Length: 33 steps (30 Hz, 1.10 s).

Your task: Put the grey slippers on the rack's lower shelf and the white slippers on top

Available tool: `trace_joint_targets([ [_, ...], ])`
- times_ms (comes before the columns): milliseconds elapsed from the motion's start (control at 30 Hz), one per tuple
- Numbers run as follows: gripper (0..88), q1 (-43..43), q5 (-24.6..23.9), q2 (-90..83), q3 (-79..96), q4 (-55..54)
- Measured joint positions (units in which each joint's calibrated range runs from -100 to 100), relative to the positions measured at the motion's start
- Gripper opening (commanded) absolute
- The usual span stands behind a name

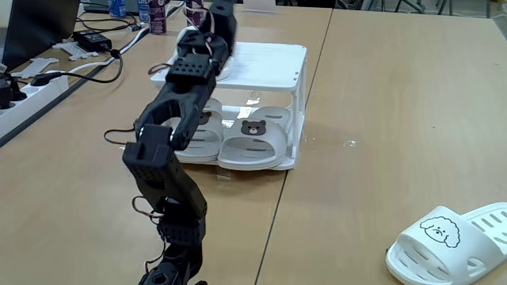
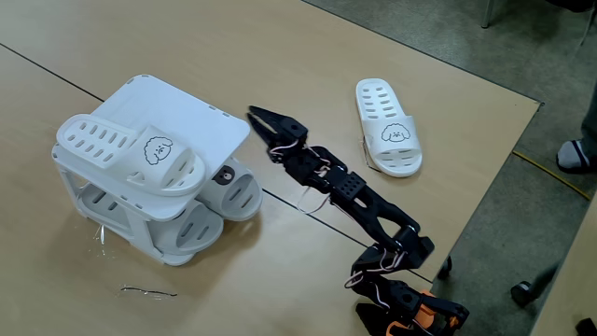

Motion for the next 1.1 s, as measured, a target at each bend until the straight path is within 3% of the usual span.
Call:
trace_joint_targets([
  [133,0.7,3.15,0.00,-3.05,14.11,-7.81],
  [433,0.7,5.09,0.00,0.16,53.46,-49.01],
  [867,0.7,12.21,0.00,29.69,66.22,-74.85],
  [1100,3.8,26.14,0.00,44.04,65.68,-85.67],
])
